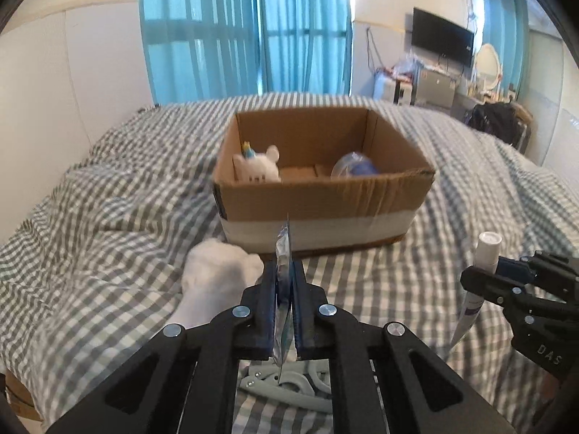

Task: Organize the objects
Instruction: 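Carry the blister pack and lotion tube into the box and release both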

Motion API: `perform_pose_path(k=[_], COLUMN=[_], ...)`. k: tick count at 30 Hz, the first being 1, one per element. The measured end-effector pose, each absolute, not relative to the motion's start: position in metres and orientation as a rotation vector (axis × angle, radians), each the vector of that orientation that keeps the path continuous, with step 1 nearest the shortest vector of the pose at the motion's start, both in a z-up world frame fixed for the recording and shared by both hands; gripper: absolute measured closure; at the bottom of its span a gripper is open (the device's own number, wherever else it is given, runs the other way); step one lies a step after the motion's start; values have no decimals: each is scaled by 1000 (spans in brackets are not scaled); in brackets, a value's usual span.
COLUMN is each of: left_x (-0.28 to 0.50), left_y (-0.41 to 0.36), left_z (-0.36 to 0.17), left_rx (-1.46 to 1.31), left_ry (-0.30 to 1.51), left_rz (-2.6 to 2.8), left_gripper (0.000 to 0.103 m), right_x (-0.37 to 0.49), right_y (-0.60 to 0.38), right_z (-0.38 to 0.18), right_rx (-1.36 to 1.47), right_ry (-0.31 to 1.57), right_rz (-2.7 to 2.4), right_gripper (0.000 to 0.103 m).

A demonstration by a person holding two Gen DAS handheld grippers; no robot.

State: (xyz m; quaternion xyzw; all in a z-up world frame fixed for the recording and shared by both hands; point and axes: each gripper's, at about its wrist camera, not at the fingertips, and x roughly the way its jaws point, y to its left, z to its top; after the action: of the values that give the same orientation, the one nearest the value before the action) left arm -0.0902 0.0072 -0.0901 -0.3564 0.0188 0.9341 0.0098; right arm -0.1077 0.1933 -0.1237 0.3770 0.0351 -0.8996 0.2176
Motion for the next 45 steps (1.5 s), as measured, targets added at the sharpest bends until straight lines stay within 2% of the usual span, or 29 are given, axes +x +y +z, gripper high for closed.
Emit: perform_pose_path(k=[5, 15, 23, 28, 35, 41, 45], left_x=[-74, -65, -108, -151, -215, -258, -279], left_y=[8, 10, 11, 7, 4, 2, -2], left_z=[-63, -11, 14, 17, -10, -51, -72], left_rx=[-1020, -859, -803, -815, -904, -1017, -1098], left_ry=[28, 9, -16, -71, -66, -34, -109], left_rz=[2924, 2948, 2935, 2914, 2882, 2847, 2794], left_gripper=[96, 96, 96, 96, 96, 96, 96], right_x=[-90, -77, -104, -154, -224, -278, -306], right_y=[196, 192, 183, 181, 165, 155, 154], right_z=[-100, -26, 20, 36, 19, -28, -58], right_rx=[1004, 838, 719, 711, 795, 934, 1009], right_ry=[38, 60, 101, 28, 28, 6, -19], right_rz=[-2513, -2571, -2608, -2602, -2566, -2530, -2523], right_gripper=[80, 80, 80, 80, 80, 80, 79])
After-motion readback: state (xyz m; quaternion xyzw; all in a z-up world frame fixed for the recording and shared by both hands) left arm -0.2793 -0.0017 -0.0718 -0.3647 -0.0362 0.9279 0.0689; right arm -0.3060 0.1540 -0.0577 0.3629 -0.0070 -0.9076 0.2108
